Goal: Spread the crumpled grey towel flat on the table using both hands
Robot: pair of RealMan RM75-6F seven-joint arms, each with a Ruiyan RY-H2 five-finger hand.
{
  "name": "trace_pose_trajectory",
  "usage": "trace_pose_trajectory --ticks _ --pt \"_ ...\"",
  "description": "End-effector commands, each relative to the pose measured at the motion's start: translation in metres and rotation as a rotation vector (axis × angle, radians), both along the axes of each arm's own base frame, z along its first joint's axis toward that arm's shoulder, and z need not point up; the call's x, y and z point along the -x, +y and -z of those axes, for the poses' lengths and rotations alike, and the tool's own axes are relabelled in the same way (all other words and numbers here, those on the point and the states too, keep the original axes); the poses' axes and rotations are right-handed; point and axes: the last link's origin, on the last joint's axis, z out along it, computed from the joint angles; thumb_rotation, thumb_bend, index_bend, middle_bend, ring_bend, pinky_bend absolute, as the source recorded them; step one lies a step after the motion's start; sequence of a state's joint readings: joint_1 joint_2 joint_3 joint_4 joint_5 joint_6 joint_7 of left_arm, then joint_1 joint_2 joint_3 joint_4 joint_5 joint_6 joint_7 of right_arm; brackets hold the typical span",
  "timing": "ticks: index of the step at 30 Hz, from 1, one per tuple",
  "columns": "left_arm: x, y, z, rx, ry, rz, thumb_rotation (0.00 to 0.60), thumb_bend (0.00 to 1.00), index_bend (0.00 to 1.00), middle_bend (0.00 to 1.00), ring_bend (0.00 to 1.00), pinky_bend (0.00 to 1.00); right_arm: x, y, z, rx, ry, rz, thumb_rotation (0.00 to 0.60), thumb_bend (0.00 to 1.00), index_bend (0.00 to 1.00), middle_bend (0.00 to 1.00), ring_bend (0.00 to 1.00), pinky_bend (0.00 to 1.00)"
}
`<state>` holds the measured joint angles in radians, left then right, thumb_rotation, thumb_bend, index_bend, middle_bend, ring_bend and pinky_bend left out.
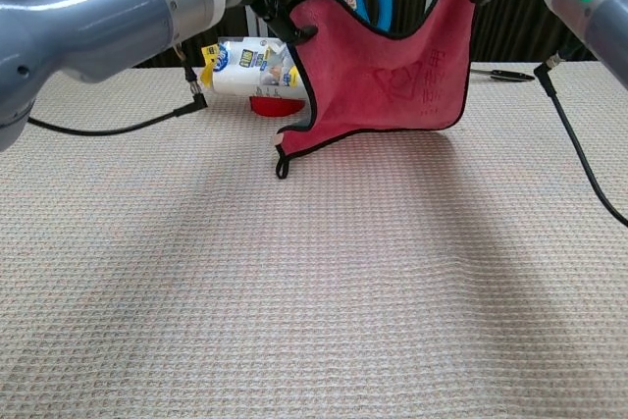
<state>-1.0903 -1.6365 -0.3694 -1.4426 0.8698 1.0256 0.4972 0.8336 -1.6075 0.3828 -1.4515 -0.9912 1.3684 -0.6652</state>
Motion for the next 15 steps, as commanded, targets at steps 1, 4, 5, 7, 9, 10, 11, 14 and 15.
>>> trace_pose_trajectory --ticks 1,4,5,7,9,10,11,14,15 --pt "0.014 -0.025 0.011 0.046 -0.006 0.007 0.6 0.58 0.62 0.15 0.0 0.07 0.014 0.018 -0.001 -0.009 0.034 0.003 0.6 0.64 0.68 0.23 0.09 0.13" --pt "0.023 -0.041 0.014 0.074 -0.009 0.011 0.6 0.58 0.62 0.15 0.0 0.07 0.021 0.03 -0.002 -0.02 0.042 0.009 0.6 0.64 0.68 0.23 0.09 0.13" --pt "0.027 -0.048 0.015 0.083 -0.009 0.013 0.6 0.58 0.62 0.15 0.0 0.07 0.024 0.036 -0.003 -0.024 0.049 0.011 0.6 0.64 0.68 0.23 0.09 0.13" --pt "0.034 -0.058 0.015 0.102 -0.018 0.011 0.6 0.58 0.62 0.15 0.0 0.07 0.029 0.044 -0.005 -0.027 0.068 0.018 0.6 0.64 0.68 0.23 0.09 0.13" --pt "0.039 -0.067 0.014 0.113 -0.019 0.015 0.6 0.58 0.62 0.15 0.0 0.07 0.033 0.051 -0.007 -0.029 0.079 0.024 0.6 0.64 0.68 0.23 0.09 0.13" --pt "0.041 -0.07 0.013 0.116 -0.018 0.018 0.6 0.58 0.62 0.15 0.0 0.07 0.035 0.053 -0.007 -0.033 0.082 0.027 0.6 0.64 0.68 0.23 0.09 0.13" --pt "0.044 -0.075 0.012 0.121 -0.019 0.021 0.6 0.58 0.62 0.15 0.0 0.07 0.037 0.057 -0.008 -0.036 0.082 0.033 0.6 0.64 0.68 0.23 0.09 0.13" --pt "0.05 -0.084 0.009 0.137 -0.031 0.019 0.6 0.58 0.62 0.15 0.0 0.07 0.041 0.068 -0.01 -0.04 0.083 0.034 0.6 0.64 0.68 0.23 0.09 0.13" --pt "0.053 -0.088 0.007 0.147 -0.038 0.016 0.6 0.58 0.62 0.15 0.0 0.07 0.043 0.072 -0.011 -0.043 0.09 0.031 0.6 0.64 0.68 0.23 0.09 0.13"
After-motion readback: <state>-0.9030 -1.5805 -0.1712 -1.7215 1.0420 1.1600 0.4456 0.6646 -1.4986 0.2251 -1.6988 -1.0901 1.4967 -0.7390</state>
